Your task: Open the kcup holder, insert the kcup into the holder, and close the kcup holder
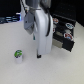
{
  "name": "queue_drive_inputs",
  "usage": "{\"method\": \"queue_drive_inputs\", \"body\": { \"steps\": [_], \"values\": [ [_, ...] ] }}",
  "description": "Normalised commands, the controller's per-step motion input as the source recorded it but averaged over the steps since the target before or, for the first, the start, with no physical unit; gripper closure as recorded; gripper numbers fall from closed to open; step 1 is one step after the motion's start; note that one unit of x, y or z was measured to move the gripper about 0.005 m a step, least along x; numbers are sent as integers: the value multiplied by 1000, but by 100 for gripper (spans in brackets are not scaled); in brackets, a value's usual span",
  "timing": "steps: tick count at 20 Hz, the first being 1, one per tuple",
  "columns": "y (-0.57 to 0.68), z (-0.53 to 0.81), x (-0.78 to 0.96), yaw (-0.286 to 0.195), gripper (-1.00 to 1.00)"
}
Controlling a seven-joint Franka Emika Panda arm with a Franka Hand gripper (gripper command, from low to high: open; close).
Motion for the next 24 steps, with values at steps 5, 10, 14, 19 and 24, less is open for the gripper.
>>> {"method": "queue_drive_inputs", "body": {
  "steps": [5, 10, 14, 19, 24],
  "values": [
    [-521, -39, -306, -250, -100],
    [-546, -155, -280, -249, -100],
    [-555, -257, -230, -255, -100],
    [-574, -360, -138, -258, -100],
    [-460, -363, -51, -251, -100]
  ]
}}
